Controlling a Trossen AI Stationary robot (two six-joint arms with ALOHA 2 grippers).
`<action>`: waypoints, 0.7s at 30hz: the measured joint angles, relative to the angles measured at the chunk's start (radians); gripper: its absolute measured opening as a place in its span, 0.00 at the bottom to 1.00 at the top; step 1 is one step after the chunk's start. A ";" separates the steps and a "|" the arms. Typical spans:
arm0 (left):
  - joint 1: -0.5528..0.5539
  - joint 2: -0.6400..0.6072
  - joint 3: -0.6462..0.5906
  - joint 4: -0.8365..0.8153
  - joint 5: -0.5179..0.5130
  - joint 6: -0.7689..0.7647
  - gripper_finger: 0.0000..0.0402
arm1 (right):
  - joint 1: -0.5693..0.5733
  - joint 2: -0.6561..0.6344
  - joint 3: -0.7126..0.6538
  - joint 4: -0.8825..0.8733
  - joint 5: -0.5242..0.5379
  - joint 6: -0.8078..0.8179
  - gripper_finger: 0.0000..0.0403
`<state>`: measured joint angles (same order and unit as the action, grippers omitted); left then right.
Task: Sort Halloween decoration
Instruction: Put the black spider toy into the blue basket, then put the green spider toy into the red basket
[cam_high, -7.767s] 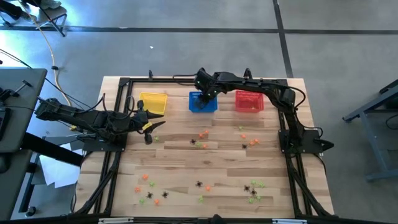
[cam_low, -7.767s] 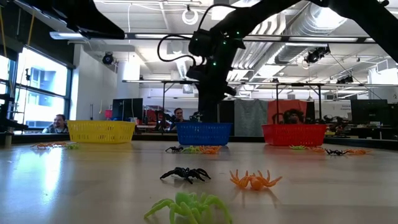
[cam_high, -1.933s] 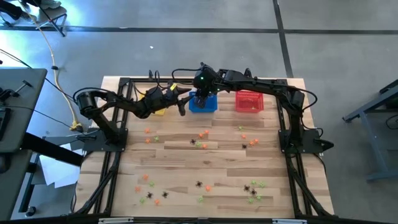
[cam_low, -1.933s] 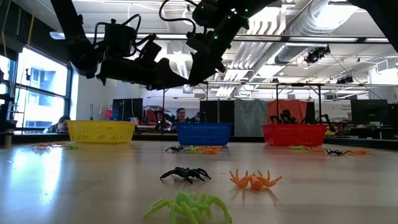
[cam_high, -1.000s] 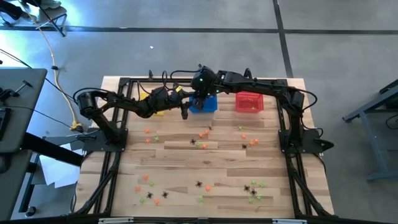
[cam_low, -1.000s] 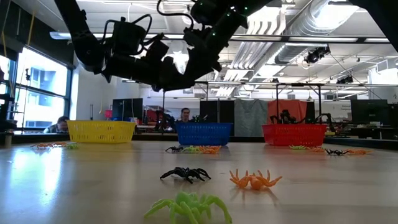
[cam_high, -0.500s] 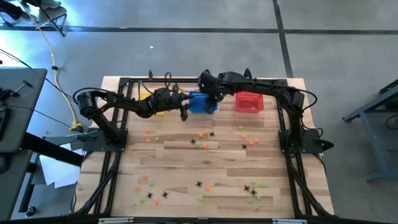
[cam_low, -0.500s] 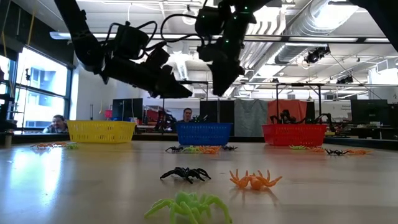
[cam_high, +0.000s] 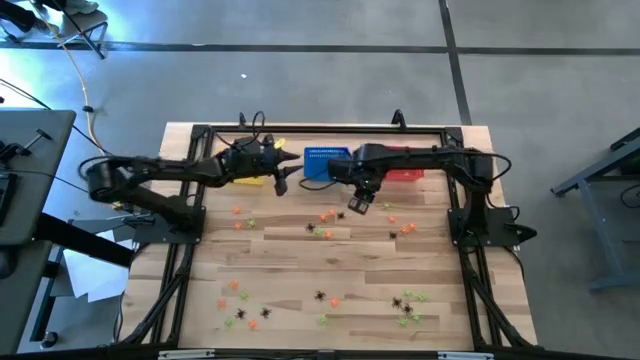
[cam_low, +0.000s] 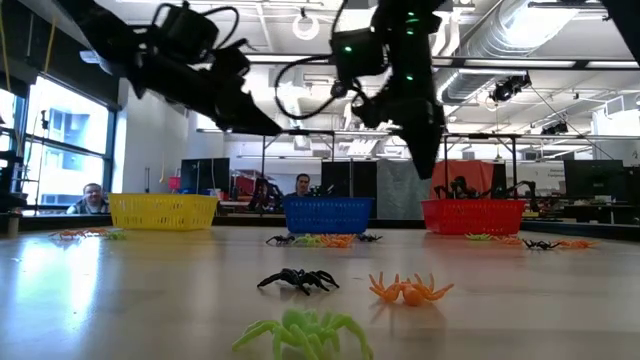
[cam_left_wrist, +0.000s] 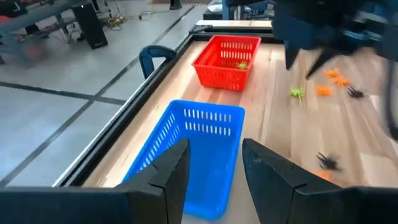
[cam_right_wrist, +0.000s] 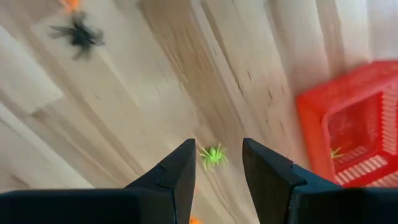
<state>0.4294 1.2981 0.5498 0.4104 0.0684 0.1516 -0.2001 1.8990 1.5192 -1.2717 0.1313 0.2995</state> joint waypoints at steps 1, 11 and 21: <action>0.000 -0.032 -0.013 -0.030 -0.001 0.000 0.34 | -0.003 -0.029 -0.047 0.025 0.000 0.016 0.32; 0.000 -0.333 -0.161 -0.183 -0.054 -0.121 0.34 | 0.013 -0.472 -0.578 0.549 -0.063 0.291 0.32; 0.001 -0.546 -0.198 -0.337 -0.180 -0.262 0.34 | 0.075 -0.616 -0.842 0.707 0.025 0.435 0.32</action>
<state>0.4303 0.7518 0.3523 0.0734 -0.1112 -0.1108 -0.1255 1.2827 0.6770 -0.5642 0.1563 0.7345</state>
